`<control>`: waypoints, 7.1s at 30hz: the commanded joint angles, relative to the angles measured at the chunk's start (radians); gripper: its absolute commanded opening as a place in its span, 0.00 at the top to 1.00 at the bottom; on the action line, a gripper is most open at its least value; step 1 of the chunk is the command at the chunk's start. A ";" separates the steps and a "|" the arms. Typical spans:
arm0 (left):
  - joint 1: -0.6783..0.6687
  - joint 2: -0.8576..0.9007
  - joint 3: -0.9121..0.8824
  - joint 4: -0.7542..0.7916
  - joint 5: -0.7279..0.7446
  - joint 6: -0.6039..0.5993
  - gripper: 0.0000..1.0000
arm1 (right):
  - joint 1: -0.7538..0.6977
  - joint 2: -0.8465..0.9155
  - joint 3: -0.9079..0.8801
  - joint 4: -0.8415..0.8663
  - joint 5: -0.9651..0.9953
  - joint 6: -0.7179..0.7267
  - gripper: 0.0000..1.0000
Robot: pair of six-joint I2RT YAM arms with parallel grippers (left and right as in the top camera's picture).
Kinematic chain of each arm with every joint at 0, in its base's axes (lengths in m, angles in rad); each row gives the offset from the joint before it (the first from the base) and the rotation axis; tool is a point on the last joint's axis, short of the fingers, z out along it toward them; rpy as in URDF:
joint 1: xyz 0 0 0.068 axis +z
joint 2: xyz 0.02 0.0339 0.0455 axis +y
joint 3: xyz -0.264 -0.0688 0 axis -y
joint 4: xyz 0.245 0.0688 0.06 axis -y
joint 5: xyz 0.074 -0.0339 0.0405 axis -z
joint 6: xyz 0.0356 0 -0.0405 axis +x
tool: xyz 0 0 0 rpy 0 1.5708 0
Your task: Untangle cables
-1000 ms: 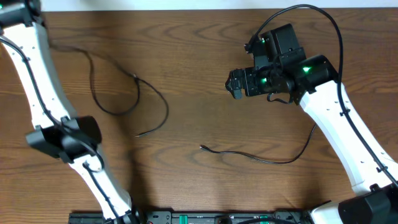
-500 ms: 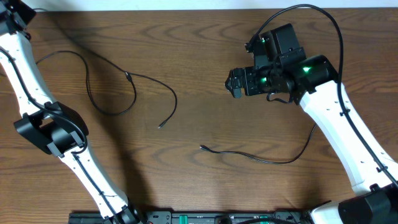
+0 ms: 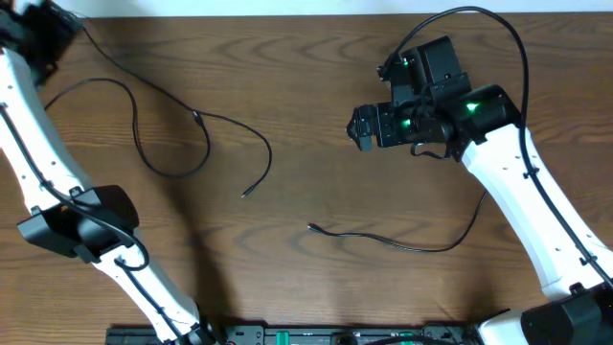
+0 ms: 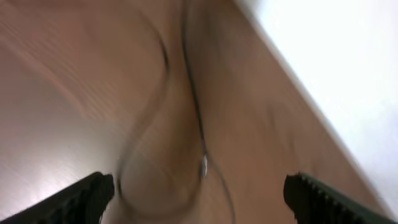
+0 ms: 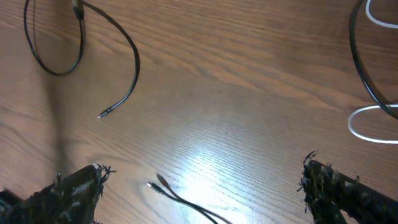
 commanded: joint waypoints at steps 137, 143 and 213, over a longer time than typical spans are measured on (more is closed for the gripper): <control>-0.763 -0.067 -1.154 0.554 -0.270 0.097 0.38 | -0.106 0.008 -0.065 -0.002 -0.109 0.050 0.01; -0.763 -0.046 -1.154 0.560 -0.270 0.097 0.60 | -0.156 0.008 -0.065 -0.039 -0.109 0.045 0.01; 0.177 -0.027 -0.748 0.887 -0.418 0.208 0.17 | -0.259 0.008 -0.066 -0.191 -0.108 0.058 0.01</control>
